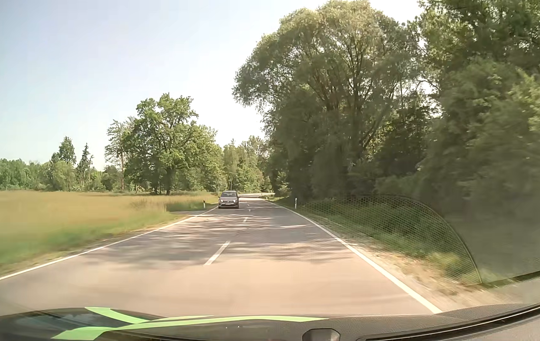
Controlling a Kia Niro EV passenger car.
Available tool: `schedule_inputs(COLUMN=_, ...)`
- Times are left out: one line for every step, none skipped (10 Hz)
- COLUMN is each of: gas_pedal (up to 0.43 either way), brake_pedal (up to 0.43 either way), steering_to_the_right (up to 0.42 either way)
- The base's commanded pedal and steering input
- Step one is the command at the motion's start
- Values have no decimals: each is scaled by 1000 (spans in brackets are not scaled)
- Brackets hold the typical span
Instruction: Follow the waypoints while adhering to traffic rules and regulations
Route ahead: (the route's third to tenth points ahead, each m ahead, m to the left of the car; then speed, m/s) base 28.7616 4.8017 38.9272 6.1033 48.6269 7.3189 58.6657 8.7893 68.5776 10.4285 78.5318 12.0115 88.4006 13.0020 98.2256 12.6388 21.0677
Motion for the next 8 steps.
schedule_inputs(gas_pedal=169, brake_pedal=0, steering_to_the_right=-24)
schedule_inputs(gas_pedal=169, brake_pedal=0, steering_to_the_right=-24)
schedule_inputs(gas_pedal=169, brake_pedal=0, steering_to_the_right=-24)
schedule_inputs(gas_pedal=177, brake_pedal=0, steering_to_the_right=-24)
schedule_inputs(gas_pedal=189, brake_pedal=0, steering_to_the_right=-24)
schedule_inputs(gas_pedal=189, brake_pedal=0, steering_to_the_right=-24)
schedule_inputs(gas_pedal=189, brake_pedal=0, steering_to_the_right=-23)
schedule_inputs(gas_pedal=189, brake_pedal=0, steering_to_the_right=-23)
